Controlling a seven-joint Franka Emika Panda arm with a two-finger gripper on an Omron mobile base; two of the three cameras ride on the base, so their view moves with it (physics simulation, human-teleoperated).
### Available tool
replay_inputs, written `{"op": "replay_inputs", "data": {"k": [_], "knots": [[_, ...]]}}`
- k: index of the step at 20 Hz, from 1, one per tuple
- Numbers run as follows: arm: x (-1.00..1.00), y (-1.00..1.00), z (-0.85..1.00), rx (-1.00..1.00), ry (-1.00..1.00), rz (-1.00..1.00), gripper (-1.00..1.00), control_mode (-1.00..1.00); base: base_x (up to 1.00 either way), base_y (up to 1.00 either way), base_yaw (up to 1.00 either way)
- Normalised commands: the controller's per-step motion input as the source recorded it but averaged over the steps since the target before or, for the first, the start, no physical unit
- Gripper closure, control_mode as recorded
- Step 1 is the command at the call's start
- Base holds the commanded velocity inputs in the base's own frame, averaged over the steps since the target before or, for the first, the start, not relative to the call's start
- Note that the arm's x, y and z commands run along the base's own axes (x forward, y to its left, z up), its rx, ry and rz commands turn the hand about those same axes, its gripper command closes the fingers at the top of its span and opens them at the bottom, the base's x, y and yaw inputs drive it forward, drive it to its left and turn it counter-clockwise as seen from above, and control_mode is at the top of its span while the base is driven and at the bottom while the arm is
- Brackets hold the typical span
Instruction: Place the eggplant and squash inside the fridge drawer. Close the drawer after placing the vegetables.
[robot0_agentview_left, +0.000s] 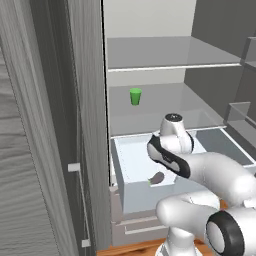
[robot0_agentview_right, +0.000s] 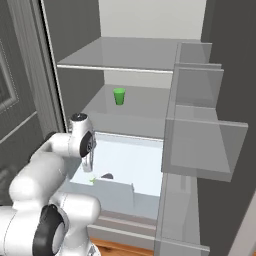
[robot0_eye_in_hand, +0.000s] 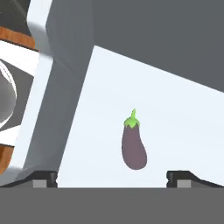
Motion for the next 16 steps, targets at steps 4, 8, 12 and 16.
{"op": "replay_inputs", "data": {"k": [4,8,12,16], "knots": [[-0.48,0.0,0.99,0.0,0.0,0.0,-1.0,-1.0,0.0,0.0,0.0],[-0.83,0.0,0.72,0.04,0.0,-0.05,-1.0,-1.0,0.0,0.0,0.0],[-1.0,0.0,0.52,0.11,-0.01,-0.13,-1.0,-1.0,0.0,0.0,0.0],[-1.0,0.0,0.35,0.16,-0.01,-0.18,-1.0,-1.0,0.0,0.0,0.0]]}}
